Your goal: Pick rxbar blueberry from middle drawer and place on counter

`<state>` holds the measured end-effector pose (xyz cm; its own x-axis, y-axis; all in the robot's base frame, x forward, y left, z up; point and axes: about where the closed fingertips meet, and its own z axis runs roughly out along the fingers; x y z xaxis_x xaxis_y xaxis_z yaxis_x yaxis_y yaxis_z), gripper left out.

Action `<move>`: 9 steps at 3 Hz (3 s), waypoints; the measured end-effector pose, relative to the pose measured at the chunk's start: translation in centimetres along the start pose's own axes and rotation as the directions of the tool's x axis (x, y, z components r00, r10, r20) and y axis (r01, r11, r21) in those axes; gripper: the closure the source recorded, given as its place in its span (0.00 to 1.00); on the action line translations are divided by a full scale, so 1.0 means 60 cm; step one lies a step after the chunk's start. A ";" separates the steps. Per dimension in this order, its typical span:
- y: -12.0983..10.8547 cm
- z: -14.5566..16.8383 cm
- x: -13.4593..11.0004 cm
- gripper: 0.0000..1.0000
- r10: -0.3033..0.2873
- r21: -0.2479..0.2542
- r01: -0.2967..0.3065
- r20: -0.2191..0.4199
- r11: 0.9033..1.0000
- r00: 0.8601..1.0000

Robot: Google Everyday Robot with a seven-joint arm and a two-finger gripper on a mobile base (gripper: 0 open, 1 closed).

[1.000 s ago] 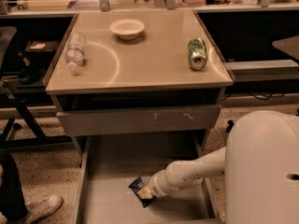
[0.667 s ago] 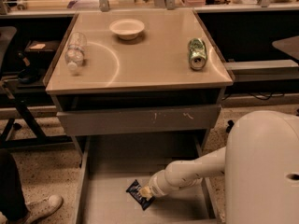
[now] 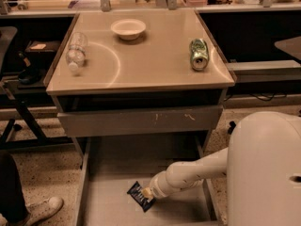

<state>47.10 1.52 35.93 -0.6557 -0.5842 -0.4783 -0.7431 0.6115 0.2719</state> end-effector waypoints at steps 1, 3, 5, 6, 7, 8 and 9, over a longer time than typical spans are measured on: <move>0.002 -0.015 -0.006 1.00 0.004 -0.040 -0.003 0.005 0.999 1.000; -0.018 -0.117 -0.065 1.00 0.057 -0.200 -0.038 0.093 0.979 0.994; 0.001 -0.182 -0.065 1.00 0.049 -0.307 -0.029 0.058 0.951 0.997; 0.001 -0.183 -0.065 1.00 0.049 -0.308 -0.028 0.058 0.951 0.997; 0.007 -0.208 -0.080 1.00 0.051 -0.310 -0.030 0.061 0.950 0.997; 0.024 -0.275 -0.116 1.00 0.050 -0.300 -0.026 0.073 0.954 0.996; 0.041 -0.345 -0.153 1.00 0.033 -0.289 -0.008 0.083 0.957 0.996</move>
Offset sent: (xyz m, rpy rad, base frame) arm 0.0050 -0.0349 0.1114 0.2650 0.1800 0.1069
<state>48.52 -2.63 58.27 -0.6667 -0.5171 -0.5367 -0.7448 0.4359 0.5053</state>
